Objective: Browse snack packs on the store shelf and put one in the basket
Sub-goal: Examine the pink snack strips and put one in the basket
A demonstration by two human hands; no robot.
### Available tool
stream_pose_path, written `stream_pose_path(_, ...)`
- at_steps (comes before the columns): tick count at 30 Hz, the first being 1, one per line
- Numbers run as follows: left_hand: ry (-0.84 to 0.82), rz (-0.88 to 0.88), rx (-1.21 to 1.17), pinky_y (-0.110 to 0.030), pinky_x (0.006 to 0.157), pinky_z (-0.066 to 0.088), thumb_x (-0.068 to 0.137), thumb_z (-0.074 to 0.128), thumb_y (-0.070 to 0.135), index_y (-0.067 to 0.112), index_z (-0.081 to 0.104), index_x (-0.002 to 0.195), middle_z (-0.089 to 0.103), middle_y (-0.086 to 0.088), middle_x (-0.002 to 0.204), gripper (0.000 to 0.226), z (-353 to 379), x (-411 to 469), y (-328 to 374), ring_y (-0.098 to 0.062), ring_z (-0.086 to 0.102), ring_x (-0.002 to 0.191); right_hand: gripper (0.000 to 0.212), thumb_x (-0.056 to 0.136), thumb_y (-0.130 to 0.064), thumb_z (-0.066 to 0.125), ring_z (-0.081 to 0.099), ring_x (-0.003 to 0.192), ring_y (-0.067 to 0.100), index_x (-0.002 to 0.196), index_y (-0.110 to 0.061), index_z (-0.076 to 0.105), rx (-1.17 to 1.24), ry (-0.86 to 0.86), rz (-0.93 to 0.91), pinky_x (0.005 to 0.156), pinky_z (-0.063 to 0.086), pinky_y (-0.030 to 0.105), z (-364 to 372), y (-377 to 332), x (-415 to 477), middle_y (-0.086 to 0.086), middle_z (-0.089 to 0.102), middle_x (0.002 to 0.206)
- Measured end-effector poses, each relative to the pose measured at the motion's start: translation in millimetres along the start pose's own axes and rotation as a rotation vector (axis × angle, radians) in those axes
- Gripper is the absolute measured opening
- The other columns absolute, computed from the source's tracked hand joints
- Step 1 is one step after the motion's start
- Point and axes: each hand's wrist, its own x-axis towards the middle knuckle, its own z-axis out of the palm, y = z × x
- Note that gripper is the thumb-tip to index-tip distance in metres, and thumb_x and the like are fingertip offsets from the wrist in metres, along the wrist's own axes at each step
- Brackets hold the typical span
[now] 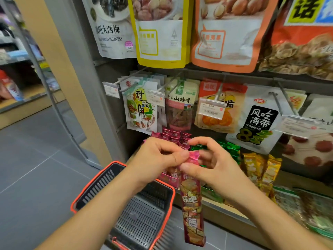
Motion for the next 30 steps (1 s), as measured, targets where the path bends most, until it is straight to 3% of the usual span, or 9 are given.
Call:
stream_pose_path(3, 0.077, -0.036, -0.086, -0.022, 0.051, 0.044, 0.068, 0.070, 0.023, 0.016, 0.077, 0.065, 0.065, -0.003, 0.062, 0.010, -7.5, 0.4, -1.5, -0.014, 0.053, 0.056, 0.039, 0.088, -0.049, 0.059, 0.069, 0.104, 0.019, 0.120, -0.027, 0.061, 0.035, -0.191, 0.080, 0.085, 0.056, 0.030, 6.5, 1.4, 2.7, 0.003, 0.073, 0.112)
stream_pose_path(5, 0.119, -0.067, -0.148, -0.019, 0.048, 0.042, 0.069, 0.068, 0.018, 0.011, 0.075, 0.063, 0.063, -0.004, 0.062, 0.011, -12.3, 2.5, -2.6, -0.012, 0.050, 0.054, 0.048, 0.090, -0.061, 0.046, 0.071, 0.097, 0.022, 0.112, -0.024, 0.068, 0.074, -0.168, 0.144, 0.086, 0.057, 0.035, 10.4, 4.5, 3.3, 0.008, 0.074, 0.104)
stream_pose_path(8, 0.115, -0.068, -0.079, -0.020, 0.051, 0.043, 0.072, 0.068, 0.015, 0.011, 0.076, 0.066, 0.064, -0.007, 0.064, 0.011, -18.3, 5.6, -2.9, -0.014, 0.050, 0.056, 0.043, 0.095, -0.061, 0.038, 0.072, 0.095, 0.014, 0.106, -0.034, 0.071, 0.090, -0.106, 0.178, 0.080, 0.057, 0.022, 14.2, 7.2, 2.9, -0.004, 0.075, 0.103)
stream_pose_path(12, 0.126, -0.025, 0.089, -0.021, 0.063, 0.053, 0.069, 0.074, 0.015, 0.020, 0.079, 0.069, 0.073, -0.002, 0.071, 0.007, -27.4, 10.7, -2.3, -0.010, 0.064, 0.065, 0.044, 0.096, -0.050, 0.042, 0.070, 0.100, 0.017, 0.114, -0.020, 0.069, 0.006, -0.059, 0.127, 0.093, 0.053, 0.034, 14.7, 6.0, 6.5, -0.002, 0.075, 0.107)
stream_pose_path(17, 0.158, 0.034, 0.185, -0.023, 0.072, 0.054, 0.066, 0.076, 0.027, 0.030, 0.078, 0.072, 0.075, 0.003, 0.077, 0.007, -31.0, 14.0, -5.5, -0.007, 0.067, 0.074, 0.049, 0.082, -0.060, 0.052, 0.072, 0.089, 0.021, 0.100, -0.019, 0.070, -0.052, 0.045, 0.097, 0.087, 0.056, 0.044, 15.6, 5.6, 10.5, 0.003, 0.076, 0.095)
stream_pose_path(21, -0.008, 0.004, 0.136, -0.018, 0.067, 0.051, 0.074, 0.074, 0.040, 0.024, 0.078, 0.093, 0.073, 0.003, 0.084, 0.025, -28.0, 12.1, -5.1, -0.006, 0.062, 0.075, 0.050, 0.071, -0.068, 0.056, 0.067, 0.080, 0.023, 0.090, -0.023, 0.069, -0.103, 0.180, 0.034, 0.082, 0.053, 0.055, 18.4, 8.5, 13.5, 0.012, 0.071, 0.086)
stream_pose_path(26, 0.170, 0.021, 0.072, -0.021, 0.072, 0.051, 0.082, 0.073, 0.015, 0.016, 0.080, 0.082, 0.074, 0.001, 0.085, 0.007, -15.8, 18.5, -11.8, -0.007, 0.067, 0.079, 0.034, 0.081, -0.060, 0.056, 0.055, 0.062, 0.002, 0.094, -0.029, 0.066, -0.171, 0.200, 0.001, 0.061, 0.047, 0.026, 21.0, 9.5, 13.8, -0.007, 0.065, 0.069)
stream_pose_path(28, 0.215, 0.008, -0.026, -0.030, 0.079, 0.053, 0.077, 0.073, 0.020, 0.013, 0.080, 0.077, 0.073, -0.002, 0.087, 0.010, -19.2, 21.0, -10.7, -0.014, 0.067, 0.083, 0.033, 0.084, -0.060, 0.051, 0.061, 0.071, -0.002, 0.108, -0.039, 0.061, -0.210, 0.101, 0.023, 0.066, 0.049, 0.016, 18.3, 8.7, 11.4, -0.022, 0.066, 0.081)
stream_pose_path(30, 0.281, -0.013, -0.135, -0.034, 0.081, 0.051, 0.075, 0.071, 0.025, 0.011, 0.079, 0.074, 0.072, -0.004, 0.086, 0.016, -25.1, 23.7, -9.7, -0.016, 0.067, 0.083, 0.048, 0.079, -0.068, 0.043, 0.064, 0.085, -0.001, 0.119, -0.044, 0.053, -0.271, -0.029, 0.074, 0.079, 0.053, 0.024, 16.3, 9.3, 7.0, -0.022, 0.066, 0.096)
